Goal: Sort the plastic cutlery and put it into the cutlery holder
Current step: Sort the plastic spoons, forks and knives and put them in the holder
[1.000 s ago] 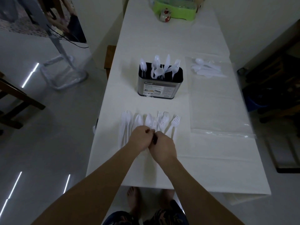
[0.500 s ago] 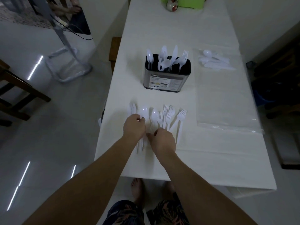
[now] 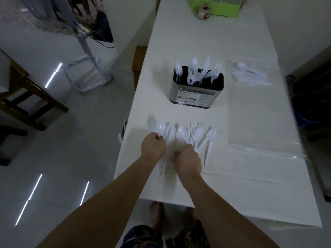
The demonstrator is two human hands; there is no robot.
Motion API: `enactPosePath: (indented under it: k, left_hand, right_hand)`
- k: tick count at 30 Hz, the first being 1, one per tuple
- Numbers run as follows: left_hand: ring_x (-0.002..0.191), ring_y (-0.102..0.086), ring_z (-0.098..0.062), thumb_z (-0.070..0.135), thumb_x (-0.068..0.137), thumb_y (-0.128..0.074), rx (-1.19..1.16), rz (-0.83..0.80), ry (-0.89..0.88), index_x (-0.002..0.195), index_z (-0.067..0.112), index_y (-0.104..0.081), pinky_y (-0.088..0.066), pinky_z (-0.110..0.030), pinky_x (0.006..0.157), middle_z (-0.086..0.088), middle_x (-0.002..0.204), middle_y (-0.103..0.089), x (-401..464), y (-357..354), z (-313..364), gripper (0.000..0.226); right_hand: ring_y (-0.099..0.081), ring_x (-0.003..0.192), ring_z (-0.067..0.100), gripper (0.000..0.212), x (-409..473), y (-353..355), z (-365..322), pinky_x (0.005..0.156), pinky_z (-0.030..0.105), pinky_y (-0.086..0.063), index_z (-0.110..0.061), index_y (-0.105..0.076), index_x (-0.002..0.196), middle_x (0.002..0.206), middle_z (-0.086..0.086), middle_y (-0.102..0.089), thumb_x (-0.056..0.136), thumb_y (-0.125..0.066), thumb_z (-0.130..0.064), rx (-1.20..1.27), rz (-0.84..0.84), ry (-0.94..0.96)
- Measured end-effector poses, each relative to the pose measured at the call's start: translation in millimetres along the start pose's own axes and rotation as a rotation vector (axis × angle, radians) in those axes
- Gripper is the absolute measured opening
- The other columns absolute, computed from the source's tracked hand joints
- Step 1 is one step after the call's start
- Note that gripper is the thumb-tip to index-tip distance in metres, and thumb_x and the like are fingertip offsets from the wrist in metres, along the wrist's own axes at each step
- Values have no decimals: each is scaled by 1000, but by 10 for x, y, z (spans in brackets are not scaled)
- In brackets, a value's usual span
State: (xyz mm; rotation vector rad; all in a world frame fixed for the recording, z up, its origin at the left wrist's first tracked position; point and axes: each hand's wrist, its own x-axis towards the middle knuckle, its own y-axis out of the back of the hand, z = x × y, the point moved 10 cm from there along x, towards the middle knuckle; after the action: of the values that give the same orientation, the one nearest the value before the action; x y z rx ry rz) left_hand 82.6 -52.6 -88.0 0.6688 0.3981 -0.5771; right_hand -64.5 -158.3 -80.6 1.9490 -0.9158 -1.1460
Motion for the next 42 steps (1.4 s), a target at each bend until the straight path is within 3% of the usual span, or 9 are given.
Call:
enactPosePath:
  k: [4, 9, 14, 17, 23, 27, 32, 37, 42]
  left_hand:
    - [76, -70, -36, 21, 92, -49, -45, -21, 14, 83, -3, -61, -59, -49, 74, -22, 83, -69, -19, -36, -24, 28]
    - [67, -67, -31, 23, 91, -52, -86, -61, 12, 77, 4, -60, -58, -47, 72, -24, 84, -69, -93, -109, 39, 24]
    - [63, -58, -18, 36, 88, -65, -26, -105, -40, 73, 4, -63, -43, -25, 56, -9, 66, -60, -136, -207, 80, 36]
    - [72, -65, -18, 36, 94, -57, -34, -71, -44, 80, 7, -71, -48, -26, 65, -5, 75, -71, -111, -136, 58, 35]
    - [61, -68, -23, 38, 100, -47, -111, 10, 12, 90, 2, -67, -58, -39, 70, -15, 81, -69, -35, 54, -47, 43]
    - [60, -61, -23, 37, 100, -46, -126, -20, 39, 95, 1, -67, -54, -36, 64, -18, 85, -68, -50, 38, -96, 42]
    - [57, -51, -21, 33, 95, -51, -157, -63, 53, 71, 10, -50, -46, -32, 56, -11, 67, -52, -81, -14, -104, 33]
    - [58, -55, -17, 25, 97, -52, -178, -114, 71, 88, 1, -62, -48, -28, 57, -7, 73, -64, -111, -102, -81, 28]
    - [60, -56, -16, 24, 98, -50, -181, -125, 87, 98, -1, -63, -48, -27, 59, -8, 81, -69, -117, -141, -58, 28]
  right_hand:
    - [-66, 87, 26, 28, 32, 13, -25, 65, 32, -51, -12, -58, 110, 97, 6, -68, 98, -48, -34, -85, 0, 14]
    - [-64, 79, 21, 25, 32, 85, 40, 65, 32, -53, -16, -59, 100, 87, 0, -66, 95, -49, -39, -6, 24, 16]
    - [-62, 76, 15, 23, -123, 24, -146, 66, 29, -52, -19, -62, 101, 86, -5, -66, 94, -54, -39, 119, -14, 208]
    - [-66, 80, 16, 26, -217, -7, -230, 70, 30, -54, -20, -63, 107, 93, -3, -70, 96, -50, -39, 170, -28, 299]
    - [-66, 85, 22, 27, -69, -29, 22, 73, 38, -57, -19, -56, 106, 94, -1, -68, 95, -50, -42, 38, 18, 68]
    - [-66, 78, 23, 25, 20, -160, 26, 61, 31, -53, -13, -60, 97, 86, 2, -66, 93, -54, -37, 21, -38, 1]
    - [-53, 52, 15, 31, 53, -206, 91, 44, 22, -33, -17, -51, 66, 58, -4, -53, 91, -52, -35, 123, -80, -20]
    - [-54, 60, 12, 31, 14, -195, 119, 49, 23, -34, -19, -50, 71, 66, -5, -55, 98, -47, -35, 209, -75, 36]
    - [-65, 69, 22, 31, 28, -216, 186, 64, 34, -53, -17, -55, 74, 73, 2, -62, 98, -45, -34, 291, -96, 12]
